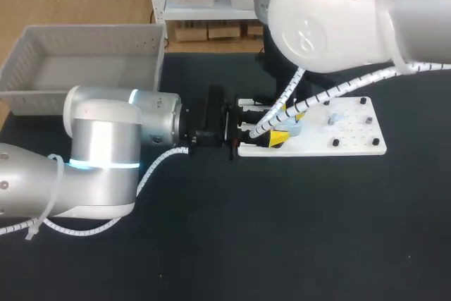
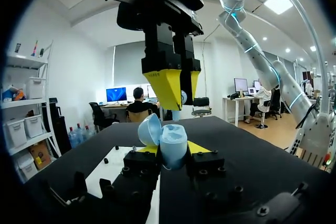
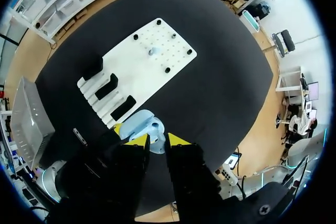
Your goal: Pick up each earbud case from the left stands, insert the matching earbuds, close the lid, and place the case in the box.
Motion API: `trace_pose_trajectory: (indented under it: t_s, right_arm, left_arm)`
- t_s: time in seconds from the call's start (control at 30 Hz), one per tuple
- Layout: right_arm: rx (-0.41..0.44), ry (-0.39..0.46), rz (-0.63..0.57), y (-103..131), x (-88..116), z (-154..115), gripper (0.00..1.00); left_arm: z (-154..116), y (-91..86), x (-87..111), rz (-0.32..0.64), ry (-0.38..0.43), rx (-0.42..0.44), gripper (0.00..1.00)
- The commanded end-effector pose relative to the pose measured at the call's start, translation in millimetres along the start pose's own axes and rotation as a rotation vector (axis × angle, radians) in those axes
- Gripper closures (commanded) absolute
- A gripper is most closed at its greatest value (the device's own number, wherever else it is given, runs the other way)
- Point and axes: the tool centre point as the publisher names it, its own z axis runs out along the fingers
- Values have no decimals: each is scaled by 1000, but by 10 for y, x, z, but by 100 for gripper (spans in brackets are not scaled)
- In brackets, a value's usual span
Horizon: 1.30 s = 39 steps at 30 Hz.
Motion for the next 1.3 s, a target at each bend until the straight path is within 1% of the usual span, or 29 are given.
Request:
trace_pose_trajectory:
  t_s: [0.03, 0.57, 0.83, 1.3]
  right_arm:
    - [5, 6, 8, 35, -18, 6, 100]
    - [20, 36, 40, 52, -26, 30, 100]
    - [23, 40, 40, 72, -17, 56, 100]
    - [31, 42, 58, 66, -65, 134, 100]
  left_arm:
    - [1, -20, 5, 3, -2, -8, 100]
    - [1, -20, 5, 3, -2, -8, 100]
    - [1, -20, 5, 3, -2, -8, 100]
    - [1, -20, 5, 3, -2, -8, 100]
